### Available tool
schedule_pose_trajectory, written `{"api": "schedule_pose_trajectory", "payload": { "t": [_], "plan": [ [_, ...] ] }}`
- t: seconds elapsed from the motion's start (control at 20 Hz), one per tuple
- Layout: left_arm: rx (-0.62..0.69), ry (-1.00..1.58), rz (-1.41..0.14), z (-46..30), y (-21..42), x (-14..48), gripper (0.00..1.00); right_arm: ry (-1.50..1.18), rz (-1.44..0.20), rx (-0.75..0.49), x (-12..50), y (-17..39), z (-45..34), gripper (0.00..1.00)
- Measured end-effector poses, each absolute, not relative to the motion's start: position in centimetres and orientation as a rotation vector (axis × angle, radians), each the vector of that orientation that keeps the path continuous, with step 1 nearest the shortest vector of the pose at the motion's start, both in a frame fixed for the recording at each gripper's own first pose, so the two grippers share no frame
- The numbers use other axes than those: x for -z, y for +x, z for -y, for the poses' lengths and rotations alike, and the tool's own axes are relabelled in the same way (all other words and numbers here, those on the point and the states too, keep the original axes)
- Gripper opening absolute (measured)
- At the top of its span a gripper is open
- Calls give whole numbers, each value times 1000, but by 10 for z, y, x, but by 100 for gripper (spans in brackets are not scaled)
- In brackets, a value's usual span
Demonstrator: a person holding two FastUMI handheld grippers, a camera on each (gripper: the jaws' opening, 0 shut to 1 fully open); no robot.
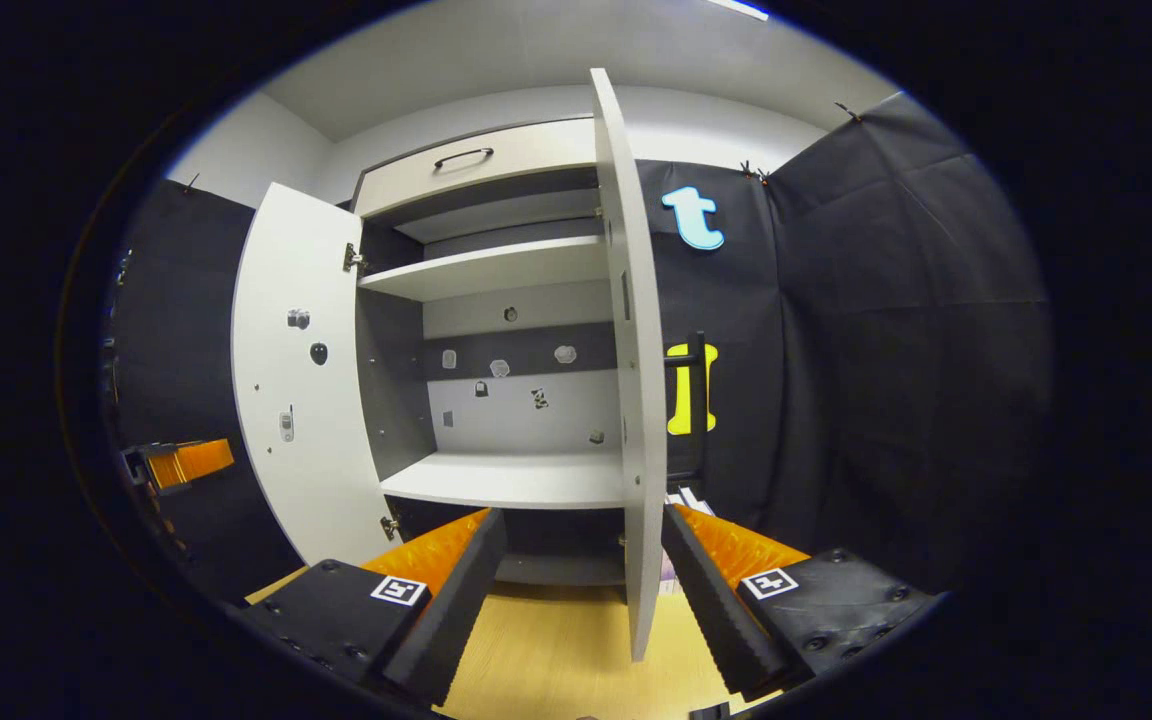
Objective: Open the right door of the double-door shoe cabinet with the right hand, and open the left door with the left hand.
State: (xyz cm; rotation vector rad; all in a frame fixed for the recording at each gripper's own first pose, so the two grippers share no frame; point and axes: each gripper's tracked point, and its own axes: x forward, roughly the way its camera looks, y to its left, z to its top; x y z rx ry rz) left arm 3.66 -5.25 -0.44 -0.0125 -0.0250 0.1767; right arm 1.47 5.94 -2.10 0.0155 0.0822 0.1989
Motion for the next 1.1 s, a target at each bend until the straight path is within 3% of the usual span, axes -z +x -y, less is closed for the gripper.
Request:
{"api": "schedule_pose_trajectory", "payload": {
  "t": [0.05,0.15,1.1],
  "plan": [
    [-179,-2,35,61,33,3,86,19,-81,-197,19,16,-53,98],
    [-170,18,57,74,29,-4,96,35,-96,-196,22,14,-48,98],
    [-143,93,55,22,15,12,98,70,-145,-130,57,-12,-93,98]
  ]
}}
